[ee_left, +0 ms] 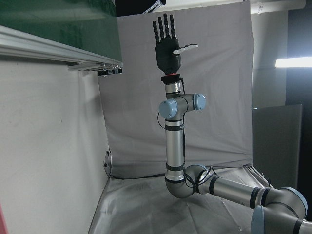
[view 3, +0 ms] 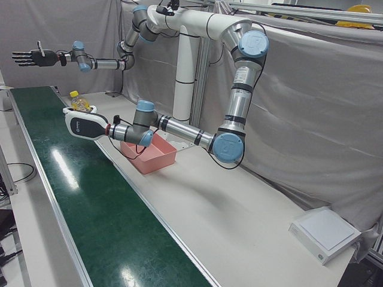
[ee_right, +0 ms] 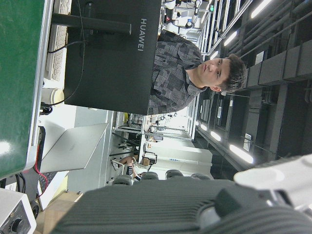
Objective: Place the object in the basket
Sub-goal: 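Lift the bottle off the belt and carry it toward the pink basket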
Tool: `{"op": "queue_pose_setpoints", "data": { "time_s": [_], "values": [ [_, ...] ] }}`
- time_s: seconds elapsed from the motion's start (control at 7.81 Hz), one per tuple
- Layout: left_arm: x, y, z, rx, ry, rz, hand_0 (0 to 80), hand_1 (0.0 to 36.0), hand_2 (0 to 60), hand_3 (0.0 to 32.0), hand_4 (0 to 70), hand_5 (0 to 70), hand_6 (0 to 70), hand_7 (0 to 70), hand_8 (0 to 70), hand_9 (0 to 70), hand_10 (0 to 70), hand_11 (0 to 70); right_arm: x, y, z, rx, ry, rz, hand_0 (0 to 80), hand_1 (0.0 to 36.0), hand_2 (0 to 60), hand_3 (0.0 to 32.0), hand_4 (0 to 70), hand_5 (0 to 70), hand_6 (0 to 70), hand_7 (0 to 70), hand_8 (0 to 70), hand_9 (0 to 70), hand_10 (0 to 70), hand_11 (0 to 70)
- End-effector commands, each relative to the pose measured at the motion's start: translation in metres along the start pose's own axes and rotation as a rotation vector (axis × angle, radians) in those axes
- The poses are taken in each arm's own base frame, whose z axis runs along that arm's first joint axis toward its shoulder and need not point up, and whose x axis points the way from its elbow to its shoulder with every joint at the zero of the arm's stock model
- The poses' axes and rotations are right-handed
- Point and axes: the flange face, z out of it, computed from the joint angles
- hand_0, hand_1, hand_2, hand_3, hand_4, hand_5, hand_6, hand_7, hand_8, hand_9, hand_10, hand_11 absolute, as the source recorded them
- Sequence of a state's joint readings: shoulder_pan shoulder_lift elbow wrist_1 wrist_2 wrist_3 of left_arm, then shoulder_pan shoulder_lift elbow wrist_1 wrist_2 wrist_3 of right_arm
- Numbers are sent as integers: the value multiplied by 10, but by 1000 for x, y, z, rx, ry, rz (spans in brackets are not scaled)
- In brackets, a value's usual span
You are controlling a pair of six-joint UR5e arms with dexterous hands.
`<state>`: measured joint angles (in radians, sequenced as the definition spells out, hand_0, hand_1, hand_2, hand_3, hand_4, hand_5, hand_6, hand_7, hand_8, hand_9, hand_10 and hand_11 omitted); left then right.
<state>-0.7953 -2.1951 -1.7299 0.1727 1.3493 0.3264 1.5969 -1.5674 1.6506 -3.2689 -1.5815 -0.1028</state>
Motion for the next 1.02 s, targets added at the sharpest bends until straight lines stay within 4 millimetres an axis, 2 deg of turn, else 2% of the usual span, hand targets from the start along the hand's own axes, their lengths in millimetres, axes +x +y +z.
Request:
{"op": "queue_pose_setpoints", "data": {
  "time_s": [0.0,0.13,0.26,0.51,0.64,0.77,0.9],
  "values": [
    [-47,46,-32,-58,-76,5,475,290,600,0,397,700,693,700,700,700,700,700,0,1,1,-3,0,0,0,0,0,0,0,0,0,0,0,0,0,0],
    [-56,59,-47,-58,-101,27,474,277,600,0,399,700,683,700,700,700,700,700,0,0,0,0,0,0,0,0,0,0,0,0,0,0,0,0,0,0],
    [-71,61,-59,-59,-125,16,474,275,600,0,397,700,673,700,700,700,700,700,0,0,0,0,0,0,0,0,0,0,0,0,0,0,0,0,0,0],
    [-110,75,-75,-77,-182,7,484,248,600,0,373,700,636,700,700,700,700,700,0,1,1,-1,0,1,0,0,0,0,0,0,0,0,0,0,0,0],
    [-122,84,-79,-89,-199,12,493,245,600,0,373,700,624,700,700,700,700,700,0,0,0,0,0,2,0,0,0,0,0,0,0,0,0,0,0,0],
    [-123,85,-83,-91,-204,11,499,236,600,0,358,700,593,700,700,700,700,700,0,1,1,-1,0,2,0,0,0,0,0,0,0,0,0,0,0,0],
    [-117,84,-107,-89,-213,10,527,173,445,0,346,700,488,700,636,700,700,700,0,0,0,0,0,2,0,0,0,0,0,0,0,0,0,0,0,0]
  ]
}}
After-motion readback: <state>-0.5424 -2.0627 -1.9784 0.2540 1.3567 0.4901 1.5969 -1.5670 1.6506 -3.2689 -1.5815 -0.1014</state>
